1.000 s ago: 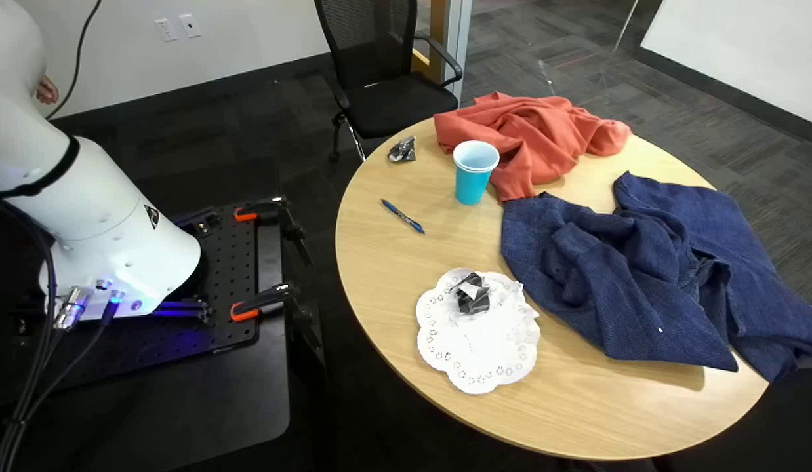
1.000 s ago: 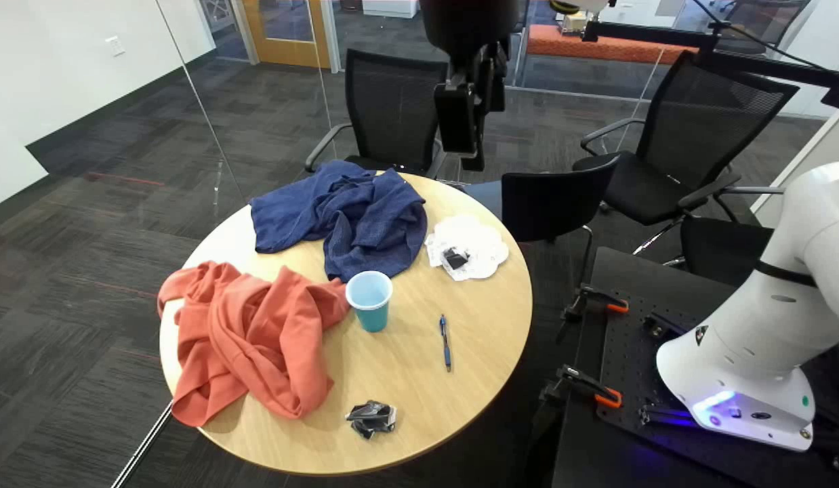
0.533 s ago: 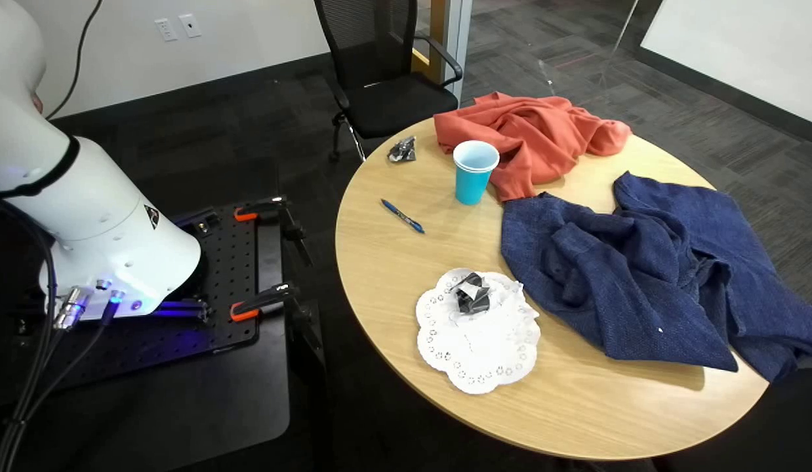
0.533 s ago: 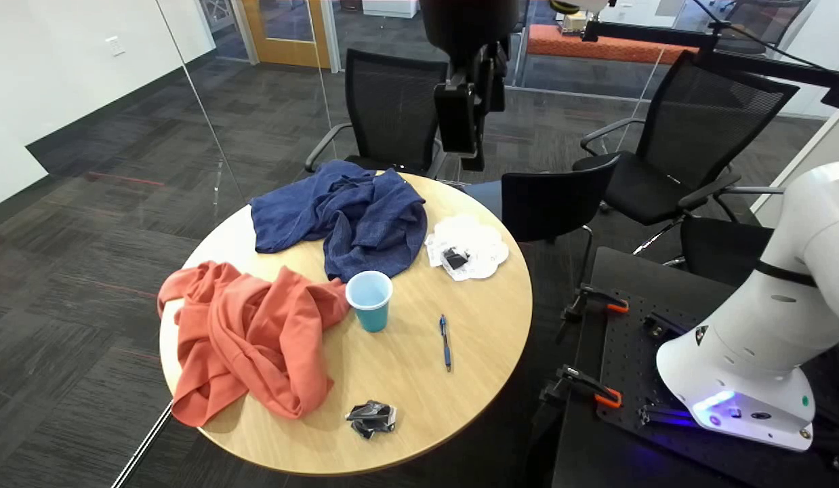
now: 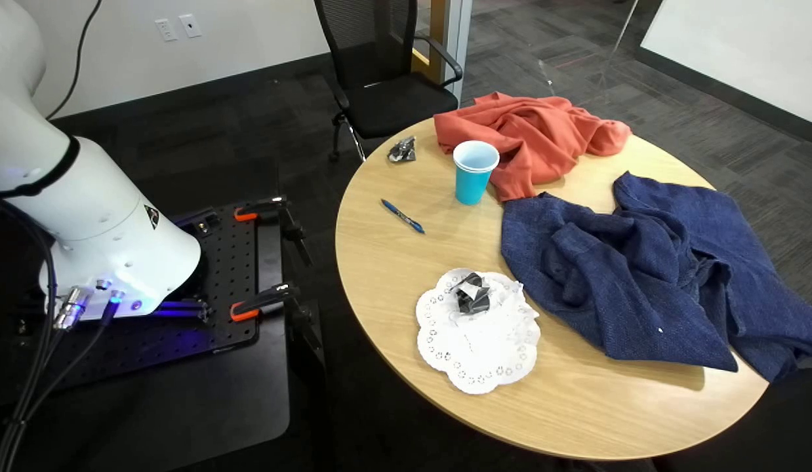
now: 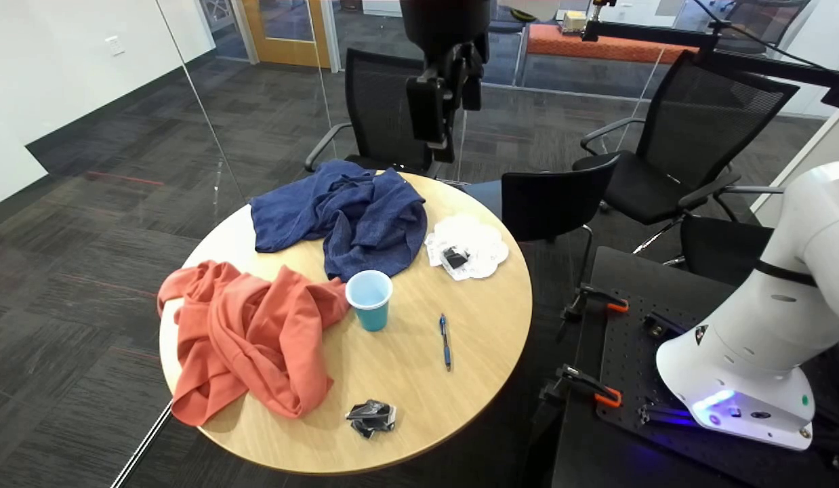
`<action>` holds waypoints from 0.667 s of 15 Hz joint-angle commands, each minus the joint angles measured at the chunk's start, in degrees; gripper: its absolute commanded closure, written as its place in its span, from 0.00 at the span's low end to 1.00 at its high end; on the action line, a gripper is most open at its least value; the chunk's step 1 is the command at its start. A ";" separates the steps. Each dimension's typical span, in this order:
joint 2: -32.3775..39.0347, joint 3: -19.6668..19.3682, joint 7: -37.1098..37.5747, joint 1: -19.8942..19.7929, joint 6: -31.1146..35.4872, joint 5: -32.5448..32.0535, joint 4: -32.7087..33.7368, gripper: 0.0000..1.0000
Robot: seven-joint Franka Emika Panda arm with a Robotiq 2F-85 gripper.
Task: Move the blue cup to the right
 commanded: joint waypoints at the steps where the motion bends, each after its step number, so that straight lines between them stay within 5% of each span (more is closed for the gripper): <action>1: 2.66 -1.97 2.60 -0.57 5.26 -0.39 -0.74 0.00; 10: 10.51 -4.82 15.96 -0.33 24.80 0.03 -7.00 0.00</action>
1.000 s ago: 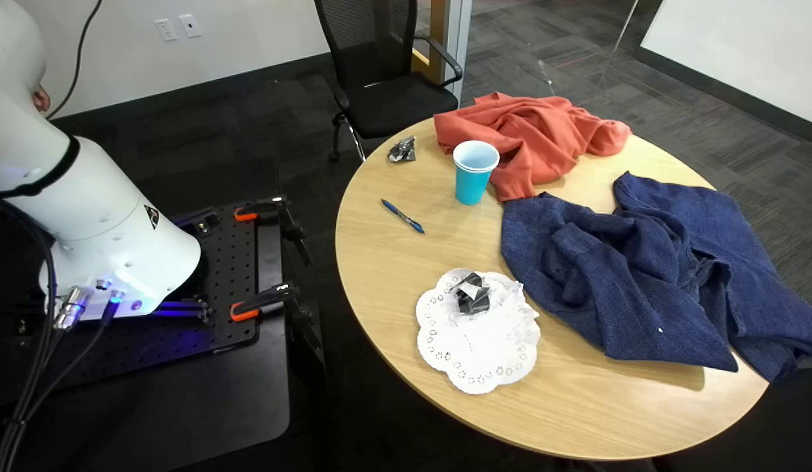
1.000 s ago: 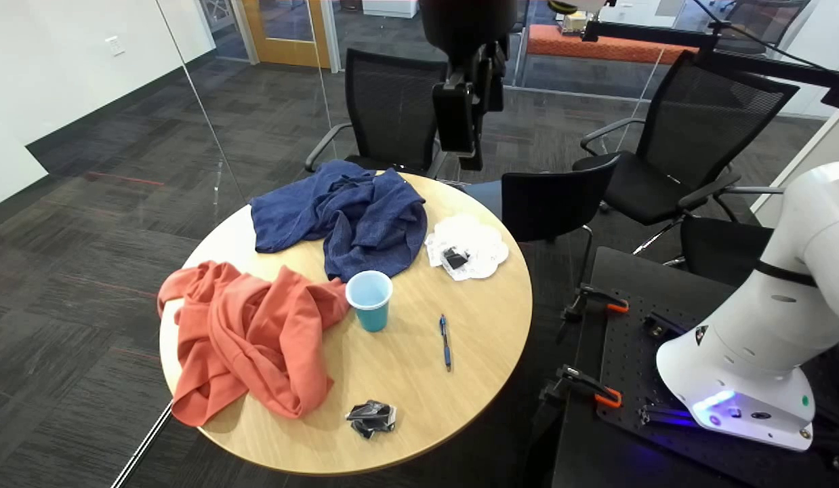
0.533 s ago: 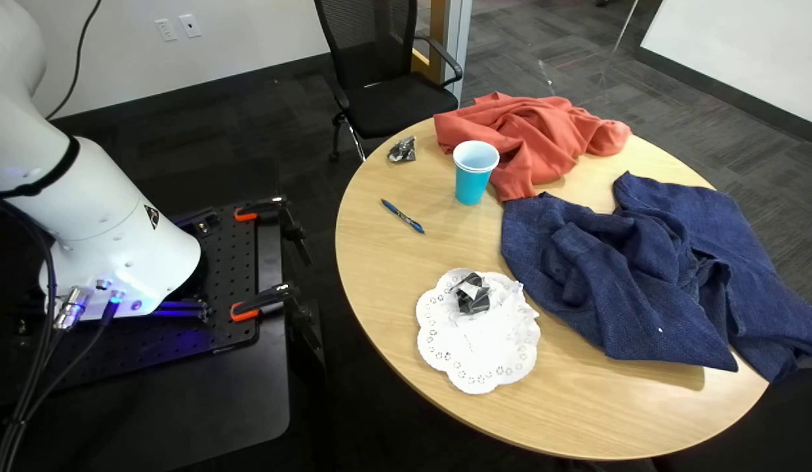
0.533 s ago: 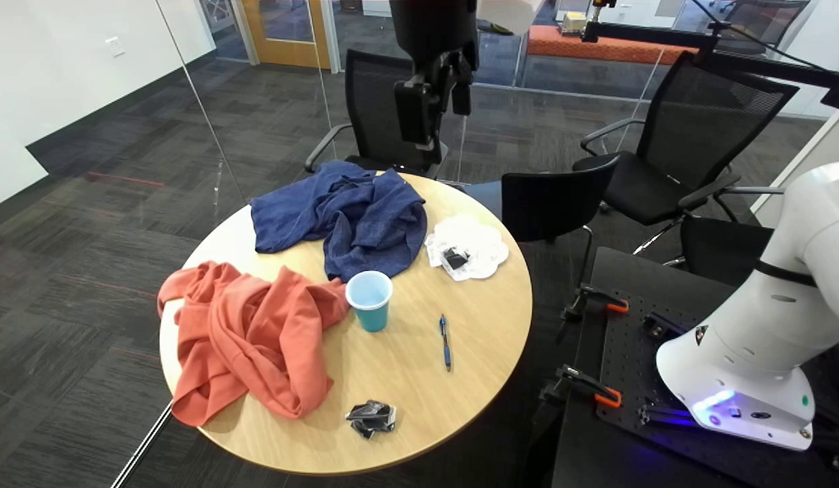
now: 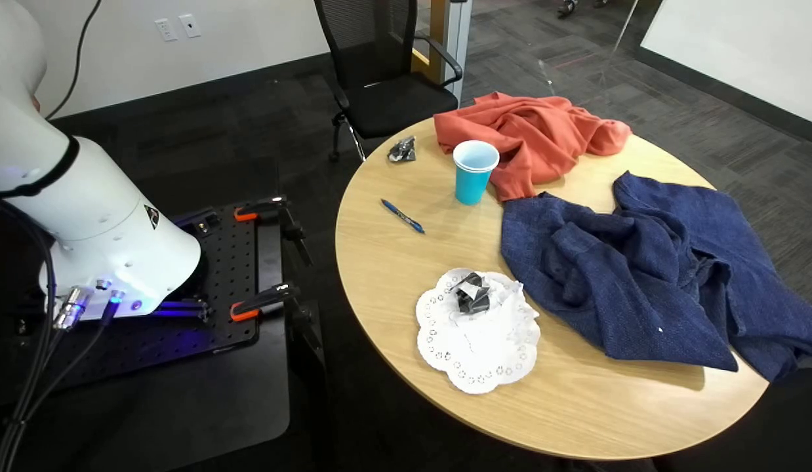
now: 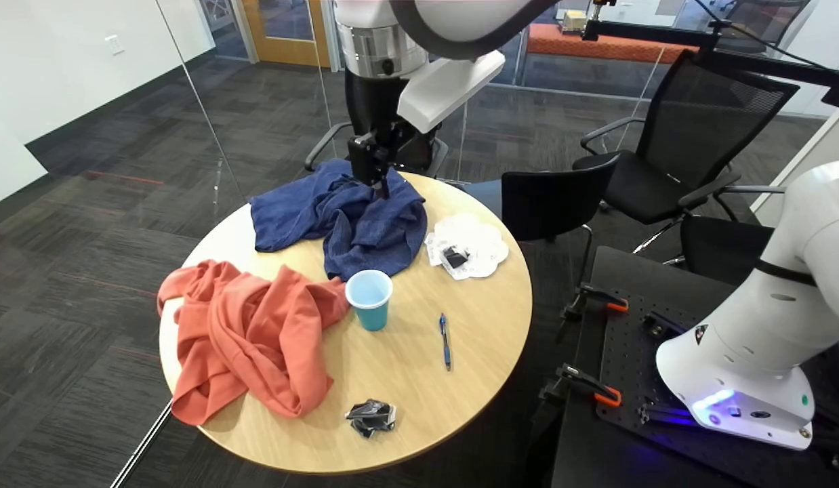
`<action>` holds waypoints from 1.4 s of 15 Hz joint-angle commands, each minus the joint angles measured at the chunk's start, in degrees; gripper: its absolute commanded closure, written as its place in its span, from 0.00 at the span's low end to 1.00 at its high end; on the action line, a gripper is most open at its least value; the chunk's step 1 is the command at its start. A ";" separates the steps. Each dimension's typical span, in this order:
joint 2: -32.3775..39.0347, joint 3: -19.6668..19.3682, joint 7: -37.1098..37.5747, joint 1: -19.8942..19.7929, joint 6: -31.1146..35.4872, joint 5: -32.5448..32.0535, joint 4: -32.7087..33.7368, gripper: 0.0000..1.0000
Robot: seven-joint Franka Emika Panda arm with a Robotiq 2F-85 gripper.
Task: Move the blue cup to the right
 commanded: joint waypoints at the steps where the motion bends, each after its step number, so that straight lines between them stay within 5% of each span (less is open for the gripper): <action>1: 1.59 -0.70 4.22 0.52 6.52 0.12 -3.16 0.00; 11: 3.91 -1.05 4.98 0.86 6.39 0.07 -3.04 0.00; 21: 12.76 -3.62 3.38 0.43 25.46 7.60 -7.18 0.00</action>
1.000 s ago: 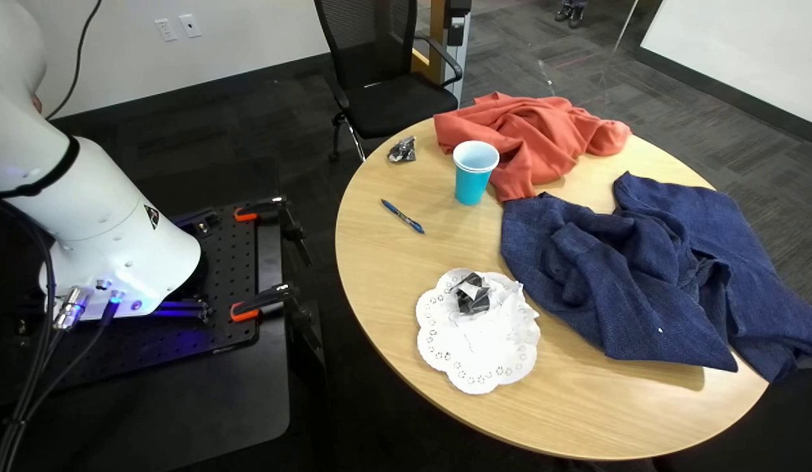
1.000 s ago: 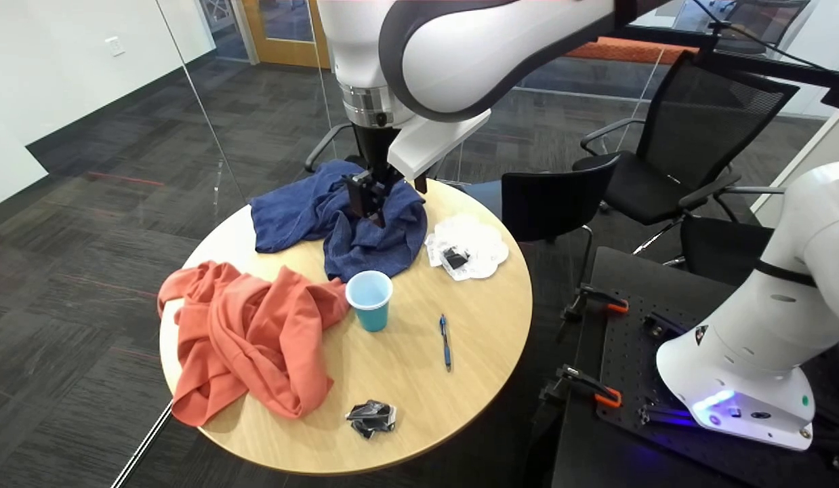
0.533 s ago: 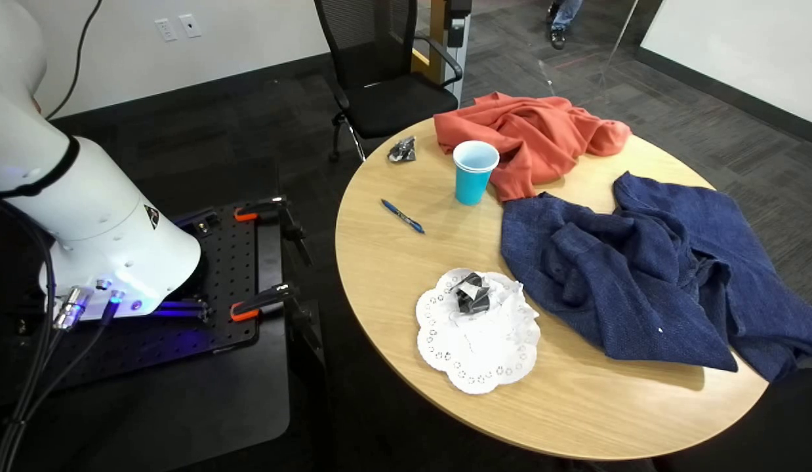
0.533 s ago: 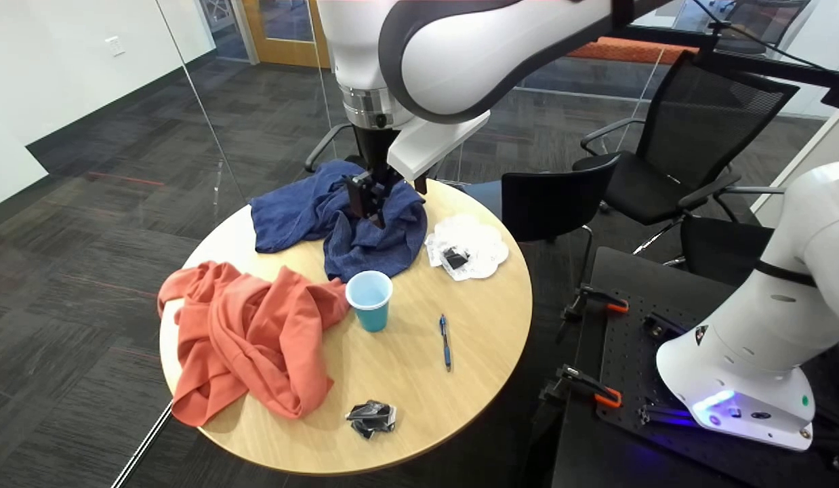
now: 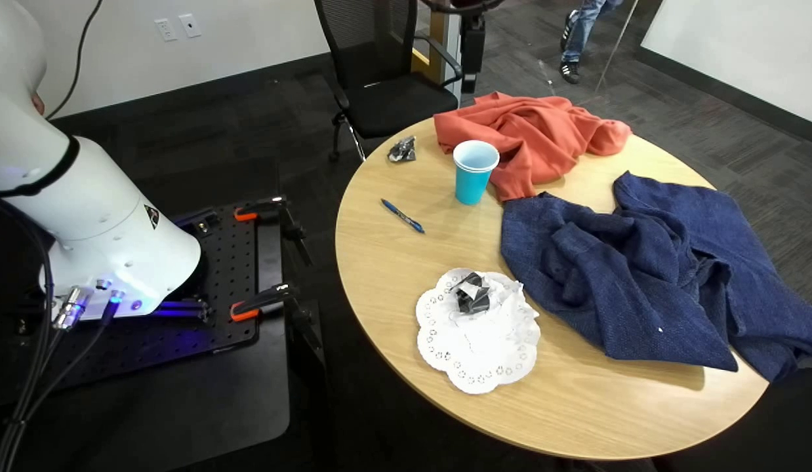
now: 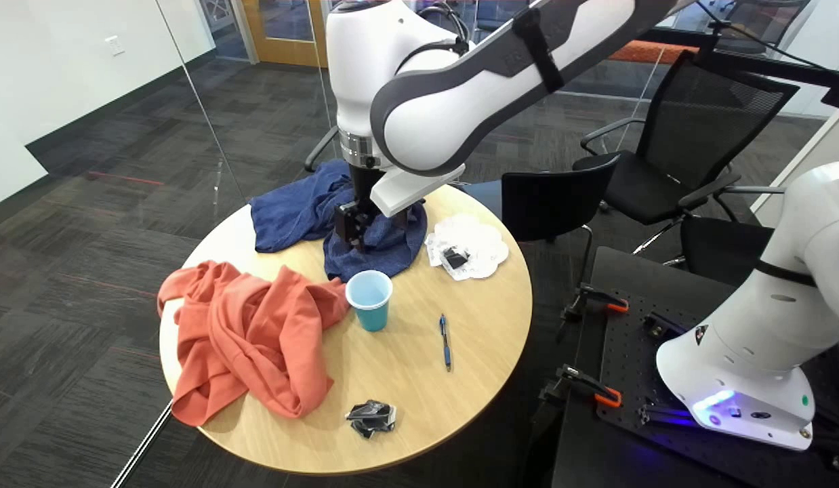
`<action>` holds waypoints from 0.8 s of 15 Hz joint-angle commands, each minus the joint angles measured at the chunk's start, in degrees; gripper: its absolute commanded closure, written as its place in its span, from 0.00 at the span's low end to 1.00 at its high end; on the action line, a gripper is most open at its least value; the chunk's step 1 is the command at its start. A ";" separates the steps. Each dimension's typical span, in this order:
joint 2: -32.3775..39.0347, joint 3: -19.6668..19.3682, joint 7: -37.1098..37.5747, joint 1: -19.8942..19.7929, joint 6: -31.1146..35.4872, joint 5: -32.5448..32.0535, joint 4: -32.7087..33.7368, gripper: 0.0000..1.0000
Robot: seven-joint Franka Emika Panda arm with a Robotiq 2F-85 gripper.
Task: Move the blue cup to the right
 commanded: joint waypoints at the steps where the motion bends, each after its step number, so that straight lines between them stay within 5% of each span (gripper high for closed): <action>1: 2.92 -1.53 -0.38 0.44 6.07 2.56 -1.73 0.00; 12: 13.38 -5.36 2.37 2.34 16.50 2.97 -1.54 0.00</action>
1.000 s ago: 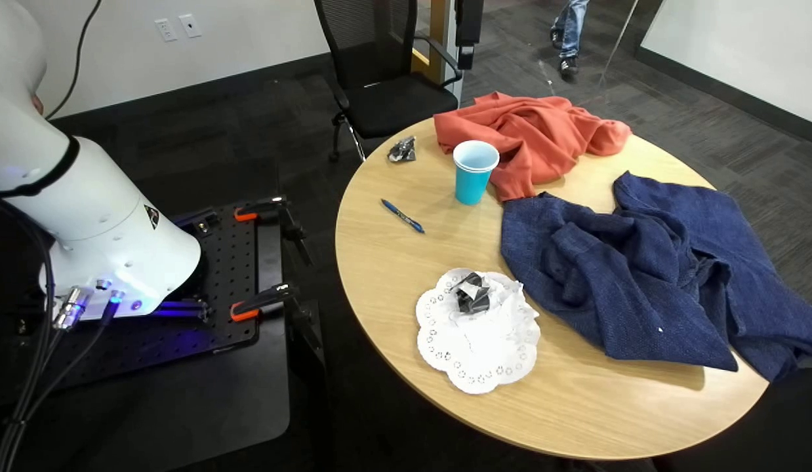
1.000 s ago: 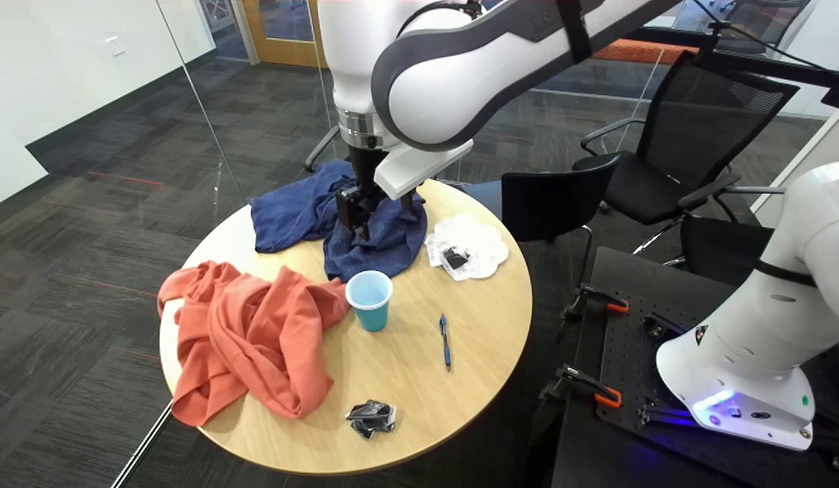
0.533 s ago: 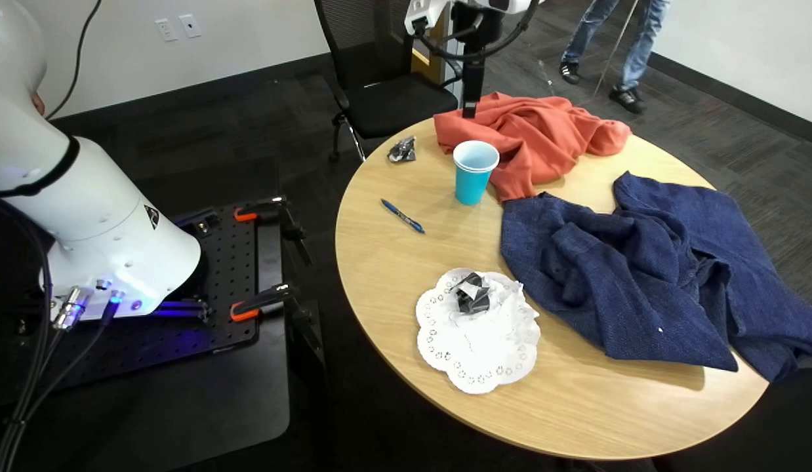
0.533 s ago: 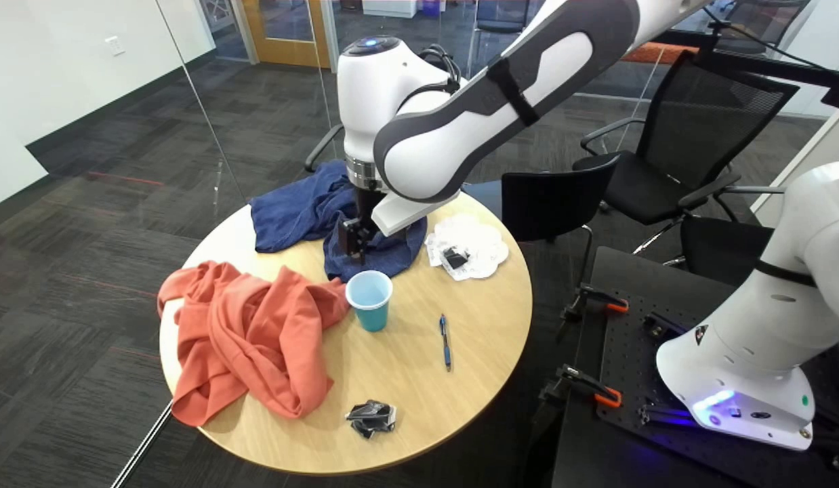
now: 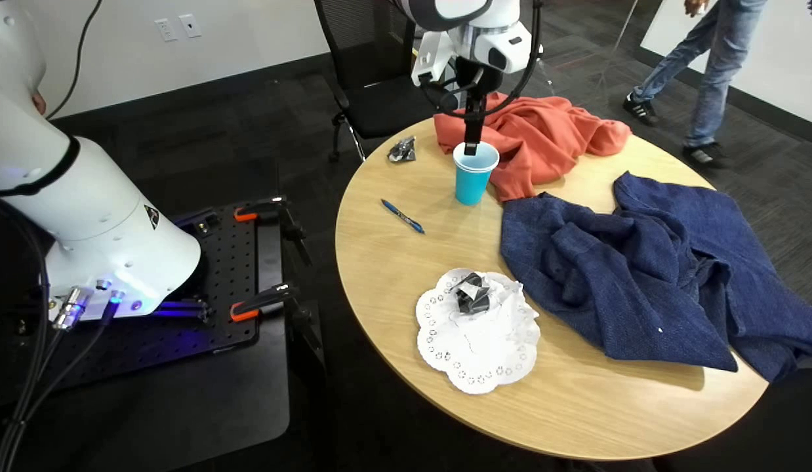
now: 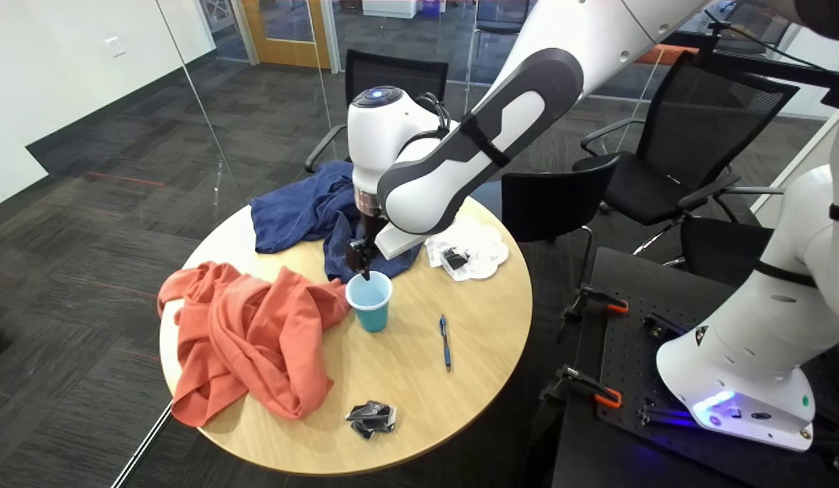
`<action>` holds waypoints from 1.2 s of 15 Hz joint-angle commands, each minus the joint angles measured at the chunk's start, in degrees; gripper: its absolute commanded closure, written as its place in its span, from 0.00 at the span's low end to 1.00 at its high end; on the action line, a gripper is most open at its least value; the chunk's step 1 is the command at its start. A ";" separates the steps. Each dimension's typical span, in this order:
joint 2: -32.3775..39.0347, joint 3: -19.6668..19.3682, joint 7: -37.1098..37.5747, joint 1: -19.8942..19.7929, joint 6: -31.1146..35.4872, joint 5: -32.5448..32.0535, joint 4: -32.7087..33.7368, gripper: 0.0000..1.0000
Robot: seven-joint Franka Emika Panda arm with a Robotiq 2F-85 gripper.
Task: Move the blue cup to the right
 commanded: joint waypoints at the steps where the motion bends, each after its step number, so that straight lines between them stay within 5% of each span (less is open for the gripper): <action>1: 2.63 -2.24 2.30 2.14 2.94 1.46 0.31 0.00; 13: 10.90 -5.50 9.61 4.98 4.99 1.80 3.59 0.00; 14: 11.32 -5.51 10.00 5.06 5.03 1.78 3.90 0.25; 15: 11.73 -5.57 10.09 5.18 4.96 1.77 4.28 0.26; 18: 12.50 -5.54 10.00 5.32 4.89 2.22 5.16 0.51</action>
